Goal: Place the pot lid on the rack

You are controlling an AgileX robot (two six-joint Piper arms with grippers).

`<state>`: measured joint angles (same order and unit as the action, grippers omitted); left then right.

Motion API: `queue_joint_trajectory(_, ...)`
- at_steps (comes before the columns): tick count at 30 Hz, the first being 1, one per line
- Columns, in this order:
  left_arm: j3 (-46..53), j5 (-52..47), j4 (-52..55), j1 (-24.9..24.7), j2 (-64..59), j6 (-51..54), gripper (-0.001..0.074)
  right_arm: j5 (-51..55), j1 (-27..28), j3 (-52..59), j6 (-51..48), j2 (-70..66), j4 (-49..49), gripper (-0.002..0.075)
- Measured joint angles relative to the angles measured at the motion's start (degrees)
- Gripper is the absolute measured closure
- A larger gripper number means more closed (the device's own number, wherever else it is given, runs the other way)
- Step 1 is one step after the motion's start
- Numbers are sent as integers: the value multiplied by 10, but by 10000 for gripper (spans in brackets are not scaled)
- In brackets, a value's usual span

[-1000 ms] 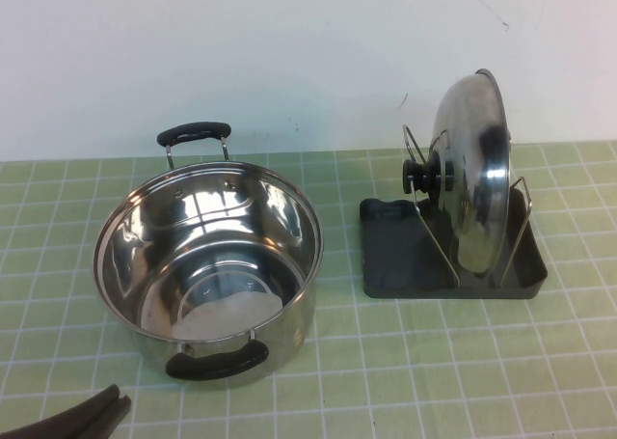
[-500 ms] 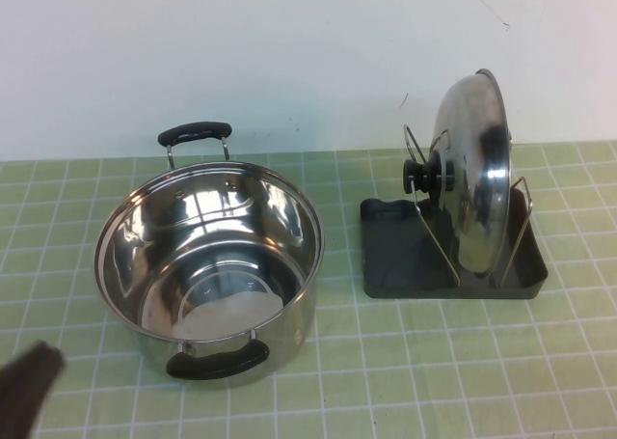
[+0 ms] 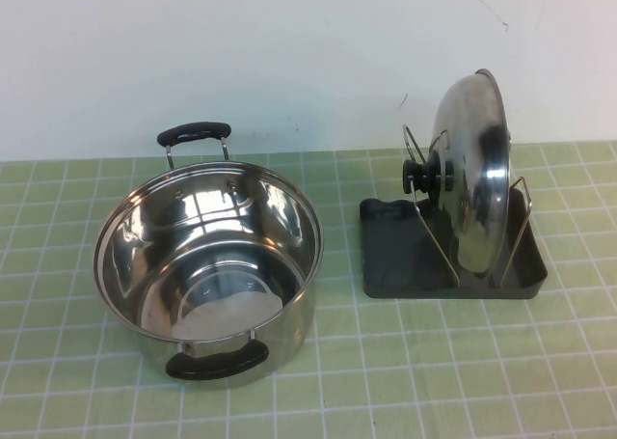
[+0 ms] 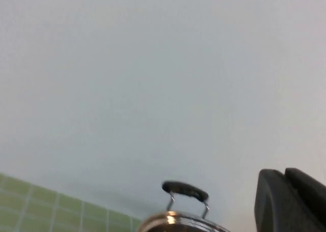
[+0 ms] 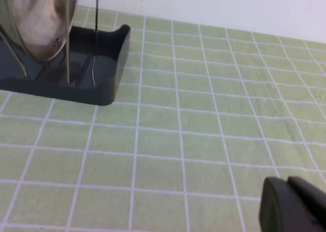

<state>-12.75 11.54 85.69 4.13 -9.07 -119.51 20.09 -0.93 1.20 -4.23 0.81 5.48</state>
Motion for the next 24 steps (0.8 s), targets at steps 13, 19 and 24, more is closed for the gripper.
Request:
queue_joint_trajectory(13,6,-262,-1144,0,64,1390,736,0,0,0,0,0,0,727)
queue_joint_trajectory(19,51,-316,-1164,0,65,1405,736,0,0,0,0,0,0,727)
queue_joint_trajectory(24,82,-371,-1096,0,65,1326,736,0,0,0,0,0,0,727)
